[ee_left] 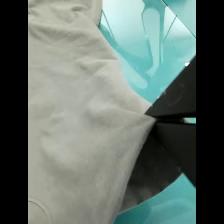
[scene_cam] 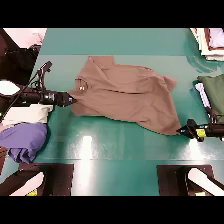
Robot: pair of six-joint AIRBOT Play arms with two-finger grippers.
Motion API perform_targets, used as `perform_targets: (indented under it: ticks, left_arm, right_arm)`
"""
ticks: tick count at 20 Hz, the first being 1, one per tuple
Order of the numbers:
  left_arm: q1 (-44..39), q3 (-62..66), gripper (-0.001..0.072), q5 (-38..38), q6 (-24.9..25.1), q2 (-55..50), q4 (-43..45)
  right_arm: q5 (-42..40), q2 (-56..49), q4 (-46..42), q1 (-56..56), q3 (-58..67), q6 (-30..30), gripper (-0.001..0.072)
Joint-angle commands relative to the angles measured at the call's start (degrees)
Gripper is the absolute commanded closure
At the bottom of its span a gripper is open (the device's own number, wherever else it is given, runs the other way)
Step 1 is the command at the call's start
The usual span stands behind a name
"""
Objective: Fold the shirts.
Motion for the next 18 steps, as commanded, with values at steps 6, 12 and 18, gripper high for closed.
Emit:
perform_targets:
  ticks: [6, 12, 18]
  left_arm:
    - [0.0, 31.3, 0.0681, -6.4, -2.2, 0.1, 0.0]
    - [0.0, 69.9, 0.0681, -11.7, -7.3, 0.1, 0.1]
    - [0.0, 75.1, 0.0681, -5.9, -12.5, 8.9, -0.6]
  right_arm:
    - [0.2, 16.4, 5.9, 4.2, 25.8, 3.0, 0.0693]
    - [-1.4, 20.1, 2.9, 6.5, 60.5, 4.4, 0.0693]
    - [5.9, 16.7, -10.0, 6.5, 85.9, 8.1, 0.0694]
